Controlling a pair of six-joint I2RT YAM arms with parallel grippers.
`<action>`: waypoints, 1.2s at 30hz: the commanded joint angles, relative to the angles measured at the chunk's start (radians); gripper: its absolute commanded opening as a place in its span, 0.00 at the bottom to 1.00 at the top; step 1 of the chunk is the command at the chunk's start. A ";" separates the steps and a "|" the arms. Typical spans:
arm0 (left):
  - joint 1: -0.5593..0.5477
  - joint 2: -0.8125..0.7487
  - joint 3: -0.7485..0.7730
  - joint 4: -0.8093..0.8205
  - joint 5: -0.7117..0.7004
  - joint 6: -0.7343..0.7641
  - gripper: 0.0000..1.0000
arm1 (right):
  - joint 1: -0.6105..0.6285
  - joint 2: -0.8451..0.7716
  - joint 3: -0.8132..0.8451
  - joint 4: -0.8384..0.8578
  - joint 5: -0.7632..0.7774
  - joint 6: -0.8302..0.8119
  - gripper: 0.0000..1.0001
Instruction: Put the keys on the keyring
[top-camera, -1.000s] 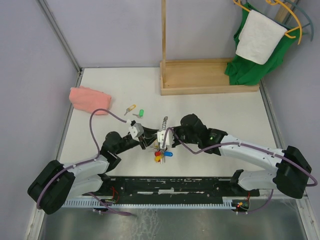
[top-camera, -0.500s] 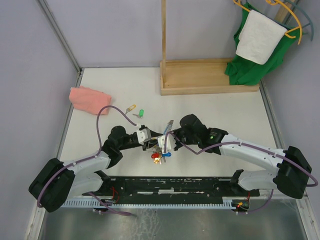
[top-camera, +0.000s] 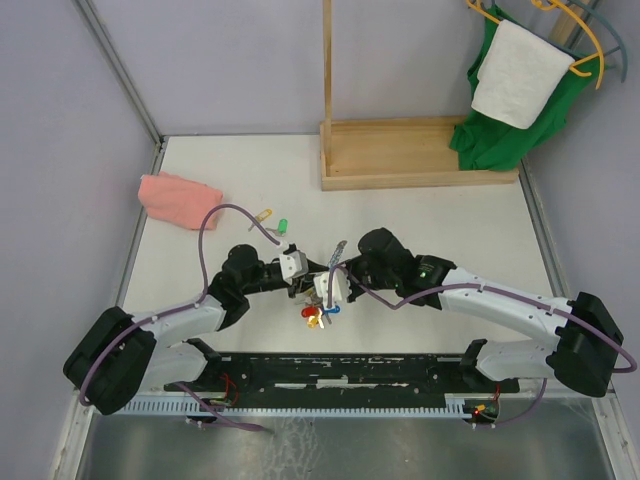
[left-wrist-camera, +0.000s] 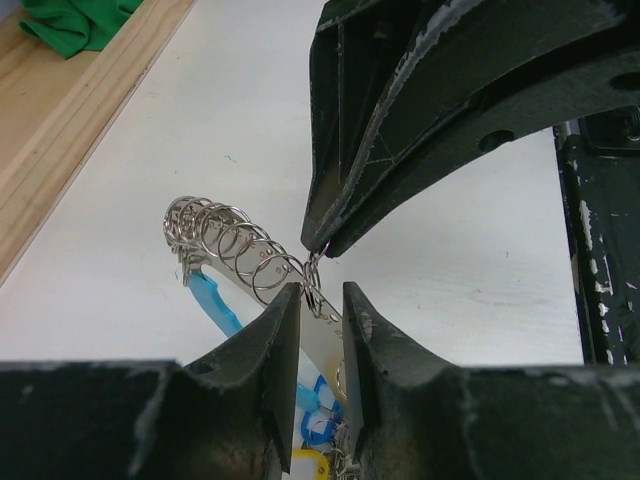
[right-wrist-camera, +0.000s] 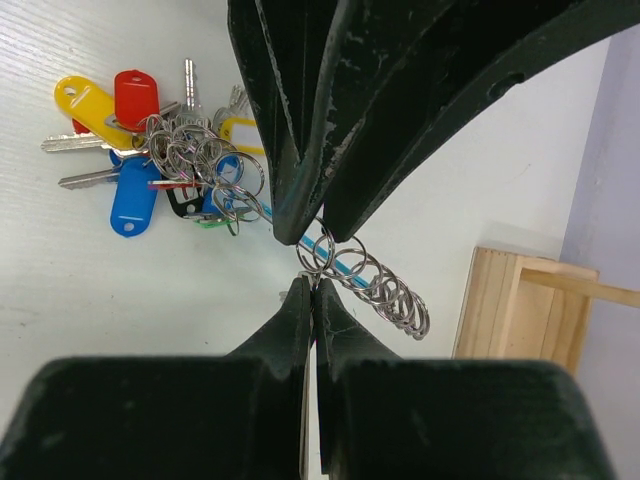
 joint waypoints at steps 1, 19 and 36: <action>-0.005 0.003 0.043 0.002 -0.017 -0.019 0.29 | 0.009 -0.028 0.058 0.037 -0.009 -0.013 0.01; -0.005 0.017 0.082 -0.064 0.008 -0.032 0.03 | 0.018 -0.039 0.056 0.030 0.035 -0.021 0.01; 0.001 -0.011 0.033 0.215 -0.099 -0.375 0.03 | 0.018 -0.122 -0.217 0.308 0.086 0.109 0.01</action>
